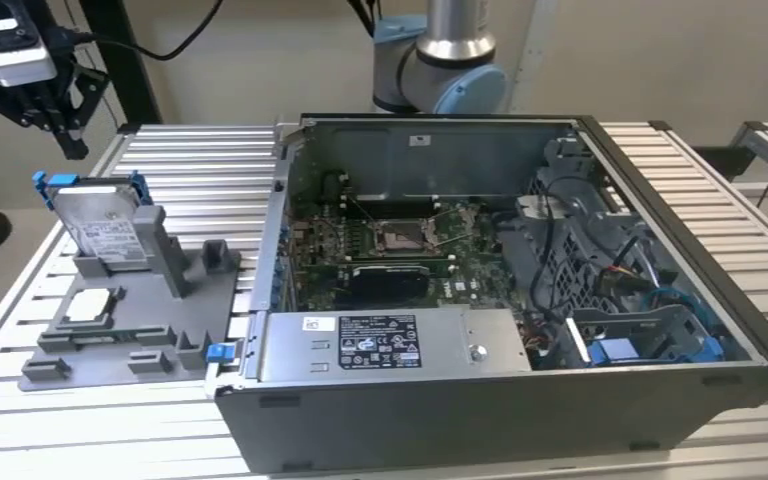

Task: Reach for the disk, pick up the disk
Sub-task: 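Reach for the disk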

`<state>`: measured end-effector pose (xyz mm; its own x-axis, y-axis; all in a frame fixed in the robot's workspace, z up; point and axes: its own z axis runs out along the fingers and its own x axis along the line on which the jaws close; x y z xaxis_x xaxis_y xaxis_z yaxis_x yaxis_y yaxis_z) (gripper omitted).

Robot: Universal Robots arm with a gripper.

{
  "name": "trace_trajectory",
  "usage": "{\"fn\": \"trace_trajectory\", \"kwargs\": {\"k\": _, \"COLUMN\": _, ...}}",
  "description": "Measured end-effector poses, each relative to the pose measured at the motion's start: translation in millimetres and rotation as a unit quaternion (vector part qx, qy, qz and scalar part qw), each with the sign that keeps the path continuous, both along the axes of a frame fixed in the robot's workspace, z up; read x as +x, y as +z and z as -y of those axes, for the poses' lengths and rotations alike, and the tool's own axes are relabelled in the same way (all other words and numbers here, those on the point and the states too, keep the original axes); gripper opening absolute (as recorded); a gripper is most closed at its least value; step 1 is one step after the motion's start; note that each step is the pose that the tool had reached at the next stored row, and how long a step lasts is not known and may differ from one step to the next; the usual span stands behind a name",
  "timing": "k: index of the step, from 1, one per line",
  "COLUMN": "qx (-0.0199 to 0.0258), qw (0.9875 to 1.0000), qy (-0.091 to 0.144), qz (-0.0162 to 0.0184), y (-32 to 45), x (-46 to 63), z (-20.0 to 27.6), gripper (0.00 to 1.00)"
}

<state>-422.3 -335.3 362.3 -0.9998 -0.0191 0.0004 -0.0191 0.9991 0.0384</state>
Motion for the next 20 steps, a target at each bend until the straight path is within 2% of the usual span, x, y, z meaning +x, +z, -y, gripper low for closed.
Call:
{"fn": "trace_trajectory", "kwargs": {"k": 2, "qx": 0.0000, "qw": 1.0000, "qy": 0.000, "qz": -0.0001, "y": -0.3, "x": -9.2, "z": -3.0, "gripper": 0.00}}
{"fn": "trace_trajectory", "kwargs": {"k": 4, "qx": 0.0000, "qw": 1.0000, "qy": 0.000, "qz": 0.0002, "y": -0.6, "x": -17.8, "z": -3.1, "gripper": 0.00}}
{"fn": "trace_trajectory", "kwargs": {"k": 6, "qx": 0.0006, "qw": 1.0000, "qy": 0.000, "qz": 0.0023, "y": -0.6, "x": -23.4, "z": -2.4, "gripper": 0.00}}
{"fn": "trace_trajectory", "kwargs": {"k": 11, "qx": 0.0029, "qw": 1.0000, "qy": 0.000, "qz": 0.0094, "y": -0.6, "x": -25.1, "z": 3.9, "gripper": 0.00}}
{"fn": "trace_trajectory", "kwargs": {"k": 17, "qx": 0.0044, "qw": 0.9999, "qy": 0.000, "qz": 0.0098, "y": -0.7, "x": -27.1, "z": 15.8, "gripper": 0.00}}
{"fn": "trace_trajectory", "kwargs": {"k": 20, "qx": 0.0069, "qw": 0.9999, "qy": 0.000, "qz": 0.0095, "y": -0.7, "x": -27.0, "z": 21.7, "gripper": 0.00}}
